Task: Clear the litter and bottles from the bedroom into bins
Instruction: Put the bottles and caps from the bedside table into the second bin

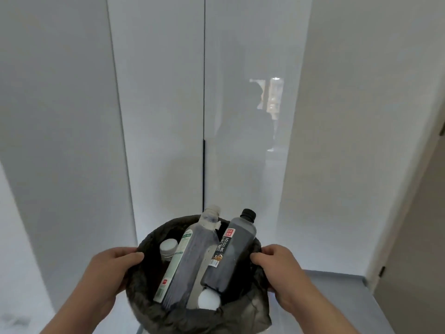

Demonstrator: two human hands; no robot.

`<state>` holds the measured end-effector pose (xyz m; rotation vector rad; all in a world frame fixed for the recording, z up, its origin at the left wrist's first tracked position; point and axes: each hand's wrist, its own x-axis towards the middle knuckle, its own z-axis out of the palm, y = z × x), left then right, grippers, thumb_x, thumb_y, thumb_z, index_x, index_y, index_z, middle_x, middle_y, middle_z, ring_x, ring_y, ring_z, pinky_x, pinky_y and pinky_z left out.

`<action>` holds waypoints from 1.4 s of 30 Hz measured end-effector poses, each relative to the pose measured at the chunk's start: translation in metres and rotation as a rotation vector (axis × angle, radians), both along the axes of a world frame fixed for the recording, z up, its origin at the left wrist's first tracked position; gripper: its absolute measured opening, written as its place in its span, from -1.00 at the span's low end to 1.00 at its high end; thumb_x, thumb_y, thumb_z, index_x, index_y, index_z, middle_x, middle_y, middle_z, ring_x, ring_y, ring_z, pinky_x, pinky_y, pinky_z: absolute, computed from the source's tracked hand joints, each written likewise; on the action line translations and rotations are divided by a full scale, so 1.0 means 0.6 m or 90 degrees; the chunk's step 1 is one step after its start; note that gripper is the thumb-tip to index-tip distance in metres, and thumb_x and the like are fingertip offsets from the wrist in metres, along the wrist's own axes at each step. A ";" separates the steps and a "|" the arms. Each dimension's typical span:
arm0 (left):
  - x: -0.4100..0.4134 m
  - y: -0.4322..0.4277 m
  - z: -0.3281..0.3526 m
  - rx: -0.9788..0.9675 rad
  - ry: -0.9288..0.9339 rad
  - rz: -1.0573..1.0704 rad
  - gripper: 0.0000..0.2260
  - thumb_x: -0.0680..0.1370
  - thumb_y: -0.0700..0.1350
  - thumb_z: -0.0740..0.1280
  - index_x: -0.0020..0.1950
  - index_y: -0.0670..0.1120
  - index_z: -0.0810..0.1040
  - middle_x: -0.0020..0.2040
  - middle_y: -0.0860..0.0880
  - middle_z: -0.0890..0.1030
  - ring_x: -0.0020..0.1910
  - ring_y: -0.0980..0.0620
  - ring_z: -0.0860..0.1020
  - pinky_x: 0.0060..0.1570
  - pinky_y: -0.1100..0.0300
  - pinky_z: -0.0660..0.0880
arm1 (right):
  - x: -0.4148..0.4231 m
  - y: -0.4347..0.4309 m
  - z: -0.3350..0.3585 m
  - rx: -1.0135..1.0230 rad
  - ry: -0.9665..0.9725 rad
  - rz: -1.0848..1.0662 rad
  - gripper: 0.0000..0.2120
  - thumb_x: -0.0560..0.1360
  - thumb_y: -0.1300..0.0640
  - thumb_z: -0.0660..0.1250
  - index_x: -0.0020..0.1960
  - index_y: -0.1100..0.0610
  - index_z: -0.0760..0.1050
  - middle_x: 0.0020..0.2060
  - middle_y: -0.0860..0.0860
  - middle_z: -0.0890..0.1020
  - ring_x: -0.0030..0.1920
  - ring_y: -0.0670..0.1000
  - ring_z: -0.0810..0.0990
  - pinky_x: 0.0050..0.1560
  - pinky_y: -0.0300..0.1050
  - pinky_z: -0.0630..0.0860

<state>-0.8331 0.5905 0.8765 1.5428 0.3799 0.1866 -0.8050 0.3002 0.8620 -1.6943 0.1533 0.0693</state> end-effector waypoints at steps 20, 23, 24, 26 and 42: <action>0.324 -0.599 -0.062 -0.035 0.050 -0.390 -0.93 0.48 -0.32 0.37 -0.10 -0.28 0.64 -0.25 -0.24 0.68 -0.28 -0.15 0.59 -0.24 0.10 0.50 | 0.057 -0.566 -0.048 -0.017 0.075 -0.416 -0.88 0.38 0.31 0.31 -0.12 0.36 0.52 -0.34 0.23 0.55 -0.30 0.09 0.49 -0.22 -0.03 0.37; 0.386 -0.663 -0.069 -0.030 0.065 -0.424 -0.94 0.48 -0.34 0.36 -0.12 -0.30 0.63 -0.30 -0.24 0.65 -0.36 -0.10 0.56 -0.32 0.16 0.48 | 0.100 -0.621 -0.053 -0.030 0.093 -0.470 -0.79 0.39 0.31 0.31 -0.03 0.43 0.49 -0.21 0.35 0.63 -0.26 0.11 0.55 -0.19 -0.02 0.41; 0.404 -0.683 -0.069 -0.029 0.065 -0.435 -0.94 0.48 -0.34 0.36 -0.12 -0.30 0.63 -0.31 -0.23 0.64 -0.37 -0.09 0.56 -0.36 0.18 0.48 | 0.113 -0.636 -0.051 -0.032 0.098 -0.478 -0.78 0.38 0.30 0.31 -0.04 0.43 0.49 -0.20 0.35 0.64 -0.26 0.11 0.55 -0.19 -0.02 0.41; 0.439 -0.724 -0.068 -0.023 0.063 -0.454 -0.93 0.48 -0.34 0.36 -0.12 -0.27 0.64 -0.30 -0.22 0.66 -0.38 -0.08 0.57 -0.41 0.21 0.47 | 0.138 -0.665 -0.050 -0.035 0.098 -0.491 -0.82 0.33 0.27 0.32 -0.14 0.37 0.50 -0.29 0.28 0.61 -0.27 0.09 0.52 -0.19 -0.03 0.38; 0.658 -1.045 -0.094 -0.006 0.108 -0.431 -0.94 0.46 -0.32 0.38 -0.11 -0.26 0.64 -0.18 -0.31 0.67 -0.21 -0.19 0.59 -0.03 -0.14 0.53 | 0.350 -0.974 -0.087 -0.002 0.099 -0.485 -0.74 0.28 0.24 0.31 -0.14 0.43 0.49 -0.32 0.17 0.56 -0.27 0.07 0.51 -0.18 -0.05 0.36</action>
